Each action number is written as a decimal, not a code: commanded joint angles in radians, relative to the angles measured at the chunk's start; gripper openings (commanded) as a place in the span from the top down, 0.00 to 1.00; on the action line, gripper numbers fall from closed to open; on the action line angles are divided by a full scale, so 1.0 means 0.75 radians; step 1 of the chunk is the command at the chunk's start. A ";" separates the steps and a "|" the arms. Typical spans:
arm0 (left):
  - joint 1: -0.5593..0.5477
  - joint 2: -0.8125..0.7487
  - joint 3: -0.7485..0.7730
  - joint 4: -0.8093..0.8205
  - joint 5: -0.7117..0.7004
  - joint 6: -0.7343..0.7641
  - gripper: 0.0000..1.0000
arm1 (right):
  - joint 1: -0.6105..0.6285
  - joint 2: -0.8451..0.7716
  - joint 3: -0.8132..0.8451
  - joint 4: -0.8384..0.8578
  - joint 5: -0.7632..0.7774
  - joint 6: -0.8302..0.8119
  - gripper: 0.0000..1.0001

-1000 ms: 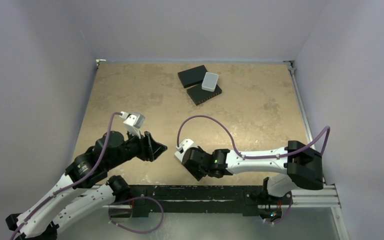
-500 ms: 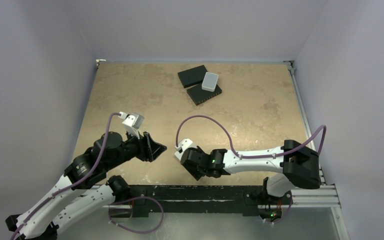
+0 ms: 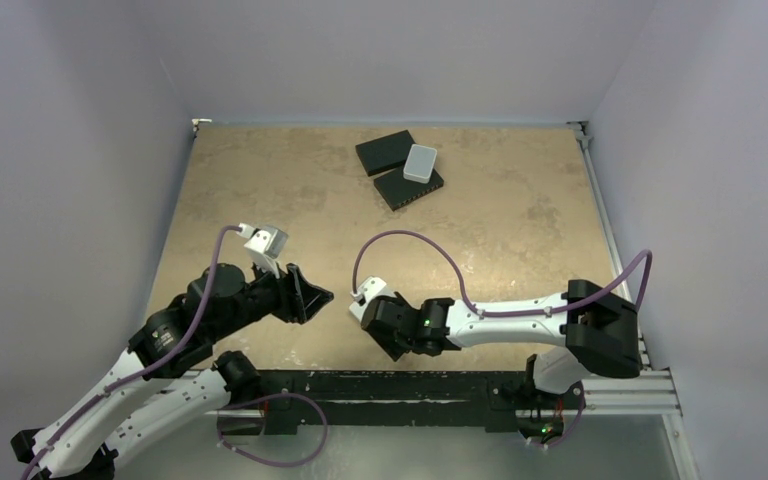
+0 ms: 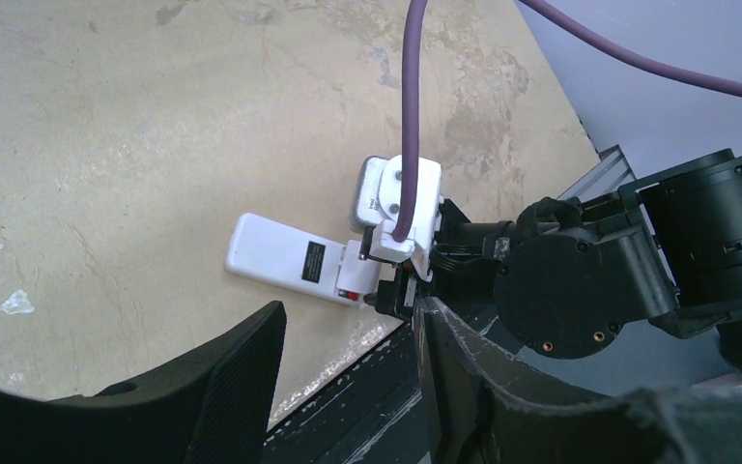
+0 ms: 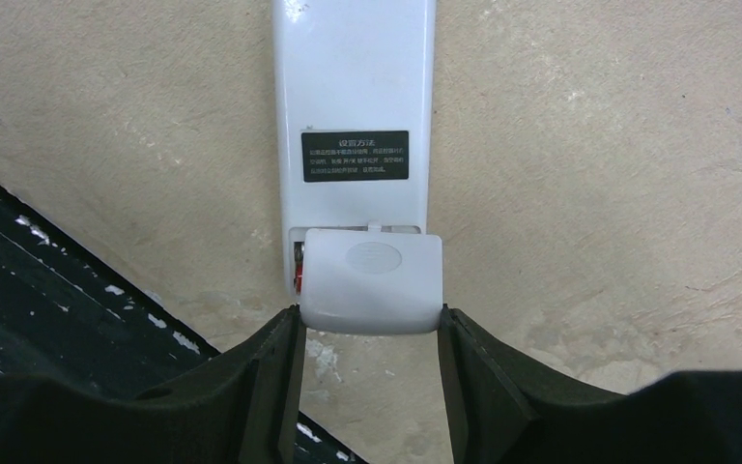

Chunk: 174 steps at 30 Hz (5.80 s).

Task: Load the batteries into the remote control
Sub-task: Load the battery cover into the remote control, then adjust the remote control at the center of the board.

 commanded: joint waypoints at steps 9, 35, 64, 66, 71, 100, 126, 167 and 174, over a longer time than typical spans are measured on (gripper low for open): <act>-0.004 -0.011 0.004 0.039 -0.004 0.027 0.48 | -0.001 -0.017 0.041 -0.035 0.049 0.040 0.67; -0.002 -0.011 0.004 0.037 -0.008 0.026 0.48 | 0.025 -0.018 0.019 -0.027 0.007 0.063 0.71; -0.002 -0.016 0.003 0.037 -0.004 0.026 0.48 | 0.032 0.031 0.074 -0.035 0.036 0.069 0.71; -0.003 -0.018 0.003 0.037 -0.003 0.027 0.48 | 0.032 0.034 0.076 -0.034 0.035 0.069 0.71; -0.003 -0.017 0.004 0.037 -0.002 0.025 0.48 | 0.032 0.047 0.071 -0.036 0.035 0.072 0.70; -0.002 -0.013 0.002 0.038 0.006 0.029 0.48 | 0.032 0.099 0.089 0.016 0.002 0.111 0.41; -0.002 0.009 0.000 0.038 -0.002 0.023 0.48 | 0.031 0.012 0.120 -0.069 0.113 0.204 0.28; 0.025 1.344 -0.009 1.064 0.161 -0.063 0.44 | 0.022 -0.553 -0.333 0.179 -0.021 0.467 0.47; 0.041 1.453 0.031 1.056 0.196 -0.062 0.58 | 0.021 -0.577 -0.359 0.190 -0.023 0.468 0.50</act>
